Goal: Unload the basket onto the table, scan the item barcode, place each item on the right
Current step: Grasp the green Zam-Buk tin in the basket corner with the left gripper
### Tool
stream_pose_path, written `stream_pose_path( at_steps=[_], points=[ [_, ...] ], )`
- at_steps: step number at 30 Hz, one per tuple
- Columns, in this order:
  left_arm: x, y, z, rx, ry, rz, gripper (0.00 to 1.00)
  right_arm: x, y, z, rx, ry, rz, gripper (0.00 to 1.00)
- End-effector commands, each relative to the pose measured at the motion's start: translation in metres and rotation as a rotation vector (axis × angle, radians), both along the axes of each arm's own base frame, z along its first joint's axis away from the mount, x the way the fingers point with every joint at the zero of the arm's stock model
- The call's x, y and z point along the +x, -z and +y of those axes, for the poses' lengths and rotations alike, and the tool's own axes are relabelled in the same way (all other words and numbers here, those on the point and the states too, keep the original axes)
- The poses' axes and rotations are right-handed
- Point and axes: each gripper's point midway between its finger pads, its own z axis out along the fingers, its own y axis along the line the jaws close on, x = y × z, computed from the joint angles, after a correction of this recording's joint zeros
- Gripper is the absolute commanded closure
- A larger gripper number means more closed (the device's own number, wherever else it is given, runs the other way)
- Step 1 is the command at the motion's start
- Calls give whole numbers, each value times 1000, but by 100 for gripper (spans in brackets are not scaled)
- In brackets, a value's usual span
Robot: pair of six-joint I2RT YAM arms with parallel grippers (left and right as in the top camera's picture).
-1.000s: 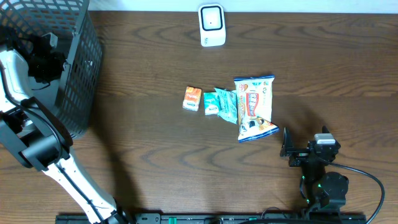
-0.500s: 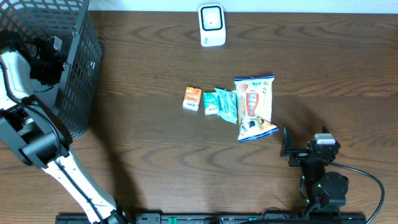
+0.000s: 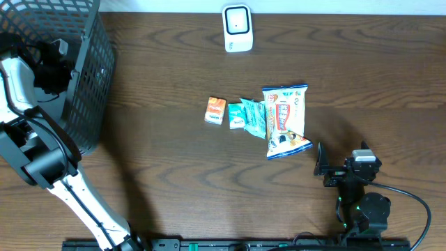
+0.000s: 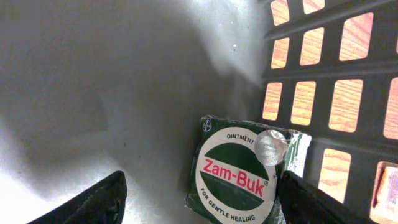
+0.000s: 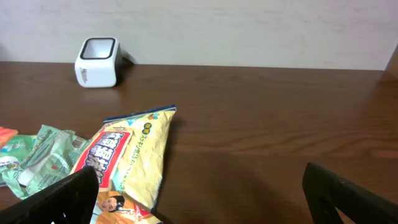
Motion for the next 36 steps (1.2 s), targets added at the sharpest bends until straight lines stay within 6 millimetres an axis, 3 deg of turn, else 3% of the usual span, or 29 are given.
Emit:
stream_pose_path(
  at_steps=[1,6,12,15,19,24,36],
  points=[
    [0,-6,10,33,-19,-4,24,0,1,-1,10,6,1,1],
    [1,-20,20,87,-45,-14,24,0,1,-1,10,6,1,1],
    [7,-58,16,85,-50,-107,24,0,1,-1,10,6,1,1],
    [6,-63,16,89,-50,-114,24,0,1,-1,10,6,1,1],
    [3,-62,12,75,-41,-100,24,0,1,-1,10,6,1,1],
    [1,-64,-7,17,45,-128,24,0,1,-1,10,7,1,1],
    [-3,-28,-13,-19,71,-57,24,0,1,-1,10,6,1,1]
  ],
)
